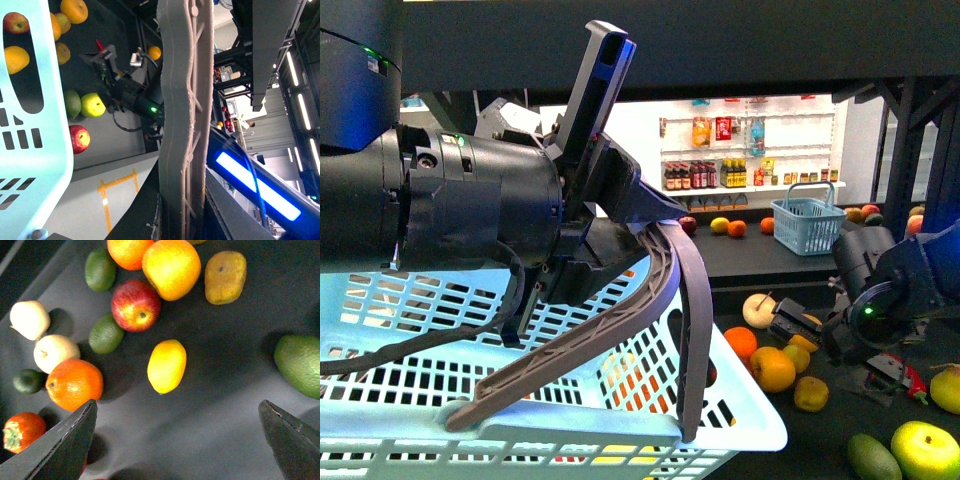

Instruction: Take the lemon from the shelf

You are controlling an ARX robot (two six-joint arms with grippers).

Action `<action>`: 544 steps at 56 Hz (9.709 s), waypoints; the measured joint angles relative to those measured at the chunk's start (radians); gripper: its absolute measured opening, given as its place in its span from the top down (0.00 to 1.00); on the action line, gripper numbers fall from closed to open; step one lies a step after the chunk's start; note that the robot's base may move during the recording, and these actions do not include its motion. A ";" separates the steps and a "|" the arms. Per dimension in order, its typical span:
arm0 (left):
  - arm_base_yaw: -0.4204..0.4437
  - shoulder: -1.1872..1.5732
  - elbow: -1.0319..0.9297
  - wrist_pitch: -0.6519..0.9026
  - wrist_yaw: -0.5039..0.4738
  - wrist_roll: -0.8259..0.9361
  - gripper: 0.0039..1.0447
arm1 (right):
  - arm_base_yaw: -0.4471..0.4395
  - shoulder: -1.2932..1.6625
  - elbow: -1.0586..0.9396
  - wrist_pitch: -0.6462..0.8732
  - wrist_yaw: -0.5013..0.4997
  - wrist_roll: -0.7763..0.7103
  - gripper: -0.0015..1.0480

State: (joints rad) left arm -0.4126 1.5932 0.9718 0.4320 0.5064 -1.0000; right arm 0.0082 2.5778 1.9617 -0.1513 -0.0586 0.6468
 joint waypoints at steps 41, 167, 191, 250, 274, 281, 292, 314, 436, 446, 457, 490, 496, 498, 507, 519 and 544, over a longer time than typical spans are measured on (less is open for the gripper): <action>0.000 0.000 0.000 0.000 0.002 0.000 0.87 | 0.084 0.605 0.913 -0.407 0.097 0.064 0.07; 0.000 0.000 0.000 0.000 0.001 0.000 0.87 | 0.133 0.711 0.930 -0.347 0.229 -0.034 0.07; 0.000 0.000 0.000 0.000 0.002 0.000 0.87 | 0.125 0.711 0.930 -0.323 0.217 -0.053 0.07; 0.002 0.004 0.000 0.000 -0.002 0.007 0.87 | 0.119 0.709 0.930 -0.271 0.222 -0.176 0.07; 0.000 0.004 0.000 0.000 0.001 0.003 0.87 | 0.127 0.709 0.930 -0.295 0.230 -0.181 0.07; 0.000 0.004 0.000 0.000 0.001 0.003 0.87 | 0.129 0.709 0.930 -0.293 0.235 -0.193 0.07; 0.000 0.004 0.000 0.000 0.002 0.003 0.87 | 0.133 0.709 0.930 -0.291 0.230 -0.192 0.08; 0.000 0.004 0.000 0.000 0.001 0.003 0.87 | 0.134 0.710 0.930 -0.294 0.219 -0.192 0.62; 0.000 0.005 0.000 0.000 0.002 0.000 0.87 | 0.130 -0.943 -0.857 0.429 -0.427 -0.115 0.69; 0.000 0.005 0.000 0.000 -0.001 0.001 0.87 | 0.202 -0.920 -0.919 0.434 -0.429 -0.107 0.69; 0.000 0.005 0.000 0.000 0.001 0.001 0.87 | 0.253 -0.898 -0.958 0.457 -0.420 -0.097 0.69; -0.001 0.005 0.000 0.000 0.009 -0.007 0.87 | 0.213 -1.022 -1.046 0.554 -0.364 -0.119 0.07; -0.001 0.005 0.000 0.000 0.009 -0.007 0.87 | 0.168 -1.128 -1.080 0.583 -0.277 -0.194 0.07; -0.001 0.005 0.000 0.000 0.009 -0.007 0.87 | 0.150 -1.167 -1.098 0.590 -0.245 -0.222 0.07; 0.000 0.005 0.000 0.000 -0.005 -0.006 0.87 | 0.061 -1.408 -1.255 0.579 -0.083 -0.358 0.07; -0.001 0.005 0.000 0.000 0.003 -0.008 0.87 | 0.035 -1.820 -1.507 0.388 0.068 -0.502 0.07; 0.000 0.005 0.000 0.000 0.000 -0.008 0.87 | -0.006 -2.251 -1.845 0.351 0.058 -0.636 0.76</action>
State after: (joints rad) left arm -0.4129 1.5986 0.9718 0.4316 0.5060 -1.0080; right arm 0.0021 0.3267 0.1169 0.2001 -0.0002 0.0105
